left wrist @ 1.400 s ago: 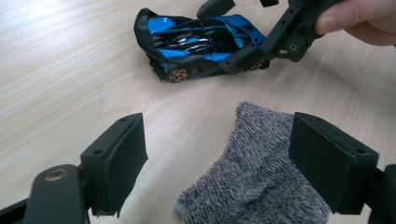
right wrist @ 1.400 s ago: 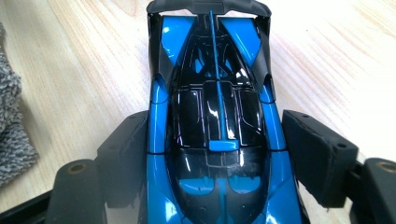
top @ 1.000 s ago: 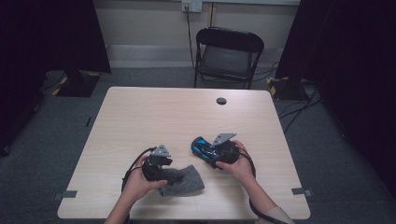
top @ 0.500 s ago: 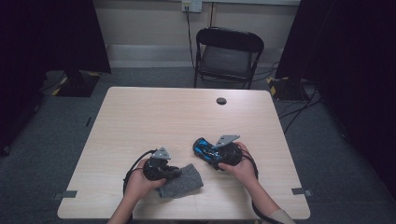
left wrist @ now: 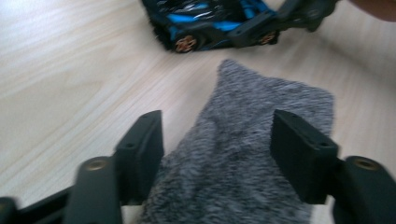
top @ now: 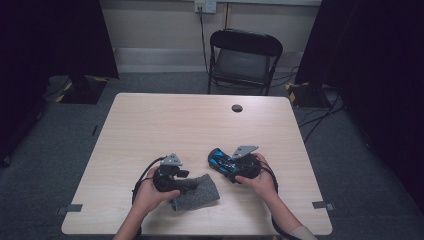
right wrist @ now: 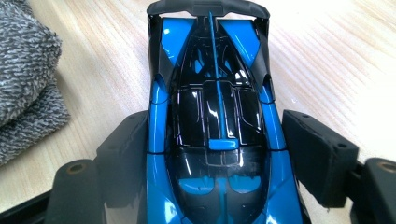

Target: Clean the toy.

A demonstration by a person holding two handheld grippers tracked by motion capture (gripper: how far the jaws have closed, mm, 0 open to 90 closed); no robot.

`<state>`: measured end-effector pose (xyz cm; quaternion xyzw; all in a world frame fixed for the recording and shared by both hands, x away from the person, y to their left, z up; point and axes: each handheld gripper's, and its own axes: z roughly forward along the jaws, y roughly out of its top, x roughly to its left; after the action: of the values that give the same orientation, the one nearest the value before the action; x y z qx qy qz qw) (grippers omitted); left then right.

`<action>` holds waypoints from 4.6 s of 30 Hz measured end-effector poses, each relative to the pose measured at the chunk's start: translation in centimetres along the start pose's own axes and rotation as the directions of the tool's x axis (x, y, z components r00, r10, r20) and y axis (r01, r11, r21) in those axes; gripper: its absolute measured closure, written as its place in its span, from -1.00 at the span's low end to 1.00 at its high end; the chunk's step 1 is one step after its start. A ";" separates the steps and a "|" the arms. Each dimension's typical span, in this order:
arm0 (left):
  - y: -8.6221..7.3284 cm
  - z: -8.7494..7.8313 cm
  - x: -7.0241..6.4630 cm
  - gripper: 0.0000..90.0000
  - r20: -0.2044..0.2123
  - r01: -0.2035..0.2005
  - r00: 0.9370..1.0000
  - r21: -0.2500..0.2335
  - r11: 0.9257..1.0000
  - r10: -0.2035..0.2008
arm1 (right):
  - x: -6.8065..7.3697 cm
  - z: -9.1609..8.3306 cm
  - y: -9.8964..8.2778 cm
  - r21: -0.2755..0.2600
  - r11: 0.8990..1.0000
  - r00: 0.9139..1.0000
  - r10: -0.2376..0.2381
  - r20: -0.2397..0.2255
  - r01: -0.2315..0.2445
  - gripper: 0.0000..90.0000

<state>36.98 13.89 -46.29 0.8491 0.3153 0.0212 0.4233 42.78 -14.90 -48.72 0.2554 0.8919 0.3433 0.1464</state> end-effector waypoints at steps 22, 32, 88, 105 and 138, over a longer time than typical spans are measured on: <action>-1.3 2.1 -2.3 0.49 -0.084 -0.179 0.978 0.125 0.976 0.190 | 0.1 -0.1 -0.4 -0.022 1.000 1.000 0.008 0.010 -0.008 -0.42; 1.4 0.2 1.1 0.61 -0.187 -0.040 0.982 -0.020 0.999 0.036 | -0.1 -1.0 -1.0 0.005 1.000 1.000 0.006 -0.017 -0.006 -0.42; 6.7 4.4 3.9 0.61 -0.281 -0.017 0.960 -0.018 1.000 0.011 | 0.1 -1.2 -1.5 -0.026 1.000 1.000 0.008 -0.014 -0.008 -0.42; 6.7 8.8 3.5 0.60 -0.234 -0.014 0.972 0.054 0.998 0.026 | 0.1 -1.1 -1.7 -0.038 0.999 1.000 0.009 -0.015 -0.010 -0.42; 6.3 5.8 4.7 0.59 -0.246 -0.019 0.969 0.033 0.999 0.026 | 0.2 -0.9 -1.7 -0.055 0.998 1.000 0.017 -0.009 -0.017 -0.42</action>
<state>45.72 9.58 -46.49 0.8497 0.3559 0.1265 0.3679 41.57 -16.32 -49.22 0.2573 0.8805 0.3700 0.1467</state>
